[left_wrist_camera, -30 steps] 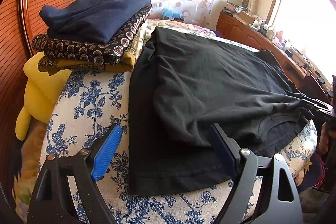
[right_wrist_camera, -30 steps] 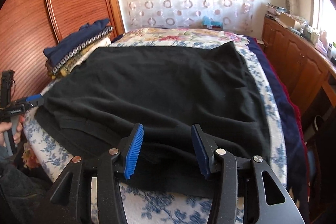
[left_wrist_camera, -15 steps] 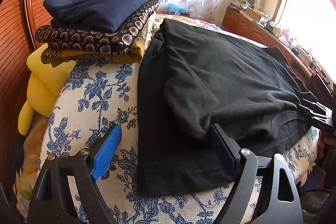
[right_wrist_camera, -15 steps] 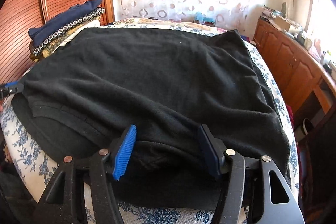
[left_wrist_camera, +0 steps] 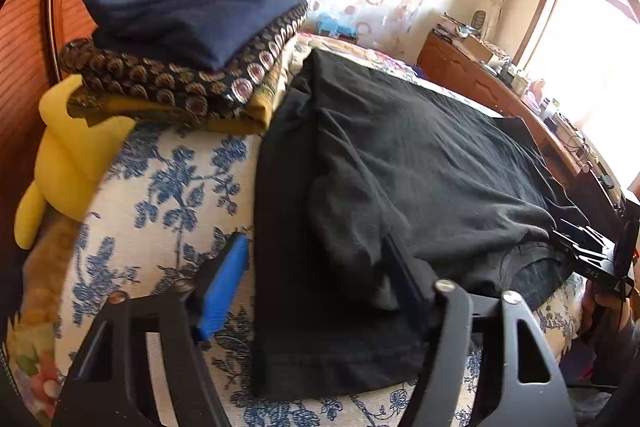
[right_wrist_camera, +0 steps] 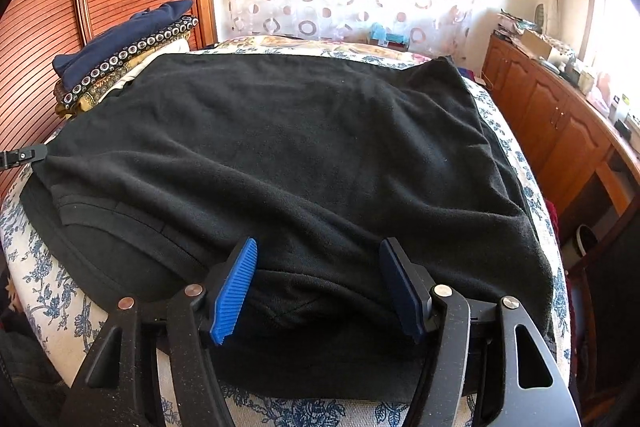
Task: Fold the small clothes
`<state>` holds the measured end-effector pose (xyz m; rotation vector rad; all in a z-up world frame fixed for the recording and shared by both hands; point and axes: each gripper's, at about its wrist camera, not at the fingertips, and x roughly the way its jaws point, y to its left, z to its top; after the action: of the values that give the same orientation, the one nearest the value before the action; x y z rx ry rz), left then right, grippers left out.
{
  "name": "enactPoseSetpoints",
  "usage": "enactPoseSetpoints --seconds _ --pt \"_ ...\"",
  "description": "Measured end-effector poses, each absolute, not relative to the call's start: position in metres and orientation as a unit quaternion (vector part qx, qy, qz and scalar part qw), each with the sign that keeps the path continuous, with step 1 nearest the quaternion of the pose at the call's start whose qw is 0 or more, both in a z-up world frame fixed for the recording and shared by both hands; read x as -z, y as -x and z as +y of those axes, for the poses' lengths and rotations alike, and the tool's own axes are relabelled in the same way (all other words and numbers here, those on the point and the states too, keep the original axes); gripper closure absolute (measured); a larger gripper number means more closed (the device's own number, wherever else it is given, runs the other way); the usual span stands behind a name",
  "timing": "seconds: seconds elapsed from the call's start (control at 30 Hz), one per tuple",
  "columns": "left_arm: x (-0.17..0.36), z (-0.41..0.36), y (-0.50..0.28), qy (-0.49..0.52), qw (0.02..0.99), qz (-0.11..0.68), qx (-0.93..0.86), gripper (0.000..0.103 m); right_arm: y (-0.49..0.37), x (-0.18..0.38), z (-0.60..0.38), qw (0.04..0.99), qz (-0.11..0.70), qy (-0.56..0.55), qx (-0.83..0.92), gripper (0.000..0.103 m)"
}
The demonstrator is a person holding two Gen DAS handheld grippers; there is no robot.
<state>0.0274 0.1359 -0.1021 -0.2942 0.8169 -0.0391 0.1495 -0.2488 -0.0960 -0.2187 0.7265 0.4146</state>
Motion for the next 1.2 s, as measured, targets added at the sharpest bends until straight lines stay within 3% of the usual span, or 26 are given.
enactPoseSetpoints --seconds 0.2,0.27,0.33,0.43,0.77,1.2 --pt "0.104 0.13 -0.027 0.128 0.909 0.397 0.017 0.039 -0.143 0.094 -0.251 0.908 0.352 0.102 -0.202 0.037" --pt "0.104 0.128 -0.027 0.12 0.91 0.397 0.017 0.051 -0.143 0.094 -0.251 0.908 0.352 0.102 -0.202 0.037" --pt "0.105 0.128 -0.029 0.12 0.909 0.399 0.022 0.077 -0.143 0.094 -0.251 0.908 0.352 0.102 -0.202 0.037" --pt "0.105 0.128 -0.031 0.132 0.906 0.4 0.035 0.091 -0.143 0.094 -0.251 0.908 0.352 0.102 -0.202 0.037" --pt "0.052 0.09 -0.047 0.12 0.927 0.34 0.104 0.094 -0.139 0.089 -0.263 0.911 0.343 0.074 -0.215 0.037" --pt "-0.024 -0.034 -0.108 0.05 0.926 0.293 0.232 0.095 -0.119 0.058 -0.331 0.936 0.299 0.025 -0.182 0.037"
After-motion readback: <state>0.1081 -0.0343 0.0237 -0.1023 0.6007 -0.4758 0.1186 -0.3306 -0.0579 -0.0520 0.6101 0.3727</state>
